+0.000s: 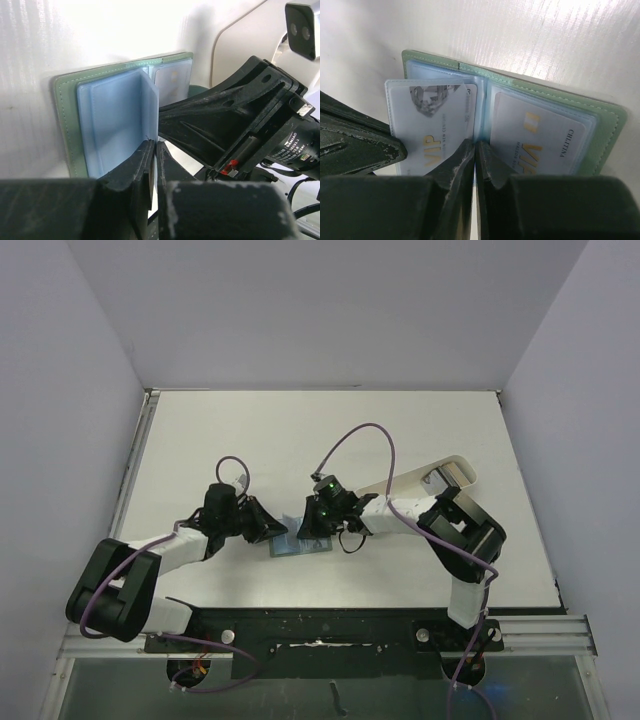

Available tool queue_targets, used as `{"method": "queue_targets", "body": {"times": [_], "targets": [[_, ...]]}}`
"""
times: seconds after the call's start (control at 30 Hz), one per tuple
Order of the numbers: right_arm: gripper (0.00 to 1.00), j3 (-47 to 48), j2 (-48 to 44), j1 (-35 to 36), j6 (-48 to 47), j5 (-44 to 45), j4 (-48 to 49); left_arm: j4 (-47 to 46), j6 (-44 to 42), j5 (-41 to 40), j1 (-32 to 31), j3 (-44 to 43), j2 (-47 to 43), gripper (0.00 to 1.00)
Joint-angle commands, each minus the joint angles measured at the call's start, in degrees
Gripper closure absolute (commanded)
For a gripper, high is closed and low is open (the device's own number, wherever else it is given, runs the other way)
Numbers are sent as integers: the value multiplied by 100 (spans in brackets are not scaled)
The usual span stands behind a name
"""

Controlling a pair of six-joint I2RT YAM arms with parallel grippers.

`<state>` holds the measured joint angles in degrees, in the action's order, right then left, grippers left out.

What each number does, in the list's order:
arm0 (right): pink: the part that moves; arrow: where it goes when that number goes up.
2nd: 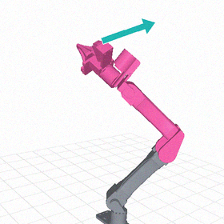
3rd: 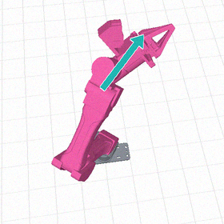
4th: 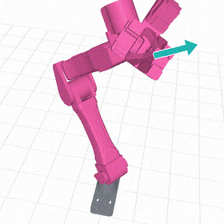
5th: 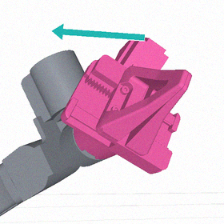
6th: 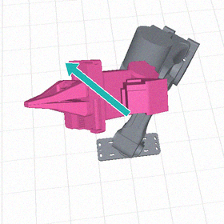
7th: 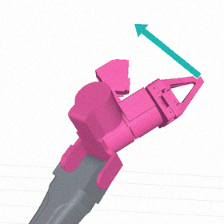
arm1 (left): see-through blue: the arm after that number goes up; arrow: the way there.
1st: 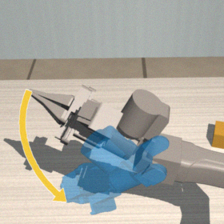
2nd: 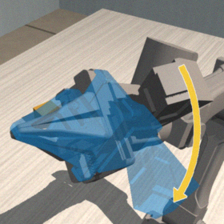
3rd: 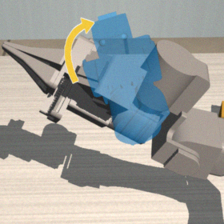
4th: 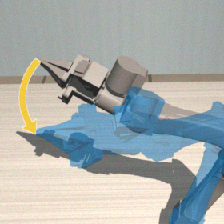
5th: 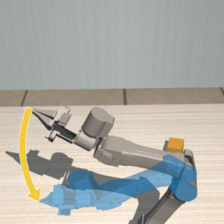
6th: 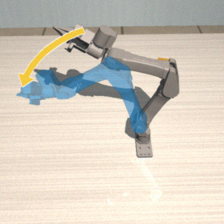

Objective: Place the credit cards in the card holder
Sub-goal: Turn over the card slot in the card holder.

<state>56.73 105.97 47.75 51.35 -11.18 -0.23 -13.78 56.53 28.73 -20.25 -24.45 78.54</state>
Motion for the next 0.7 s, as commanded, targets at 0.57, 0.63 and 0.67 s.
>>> {"method": "queue_targets", "body": {"times": [0.57,0.63,0.67], "targets": [[53,-520,-1567,-96,-543,602,-672,3343,-1965,-1017,18,-1688,-377,100],[52,-531,-1764,-144,-703,822,-823,3608,-2167,-1105,11,-1876,-200,100],[51,-542,-1854,-178,-778,898,-885,3685,-2218,-1125,10,-1950,-123,100]]}}
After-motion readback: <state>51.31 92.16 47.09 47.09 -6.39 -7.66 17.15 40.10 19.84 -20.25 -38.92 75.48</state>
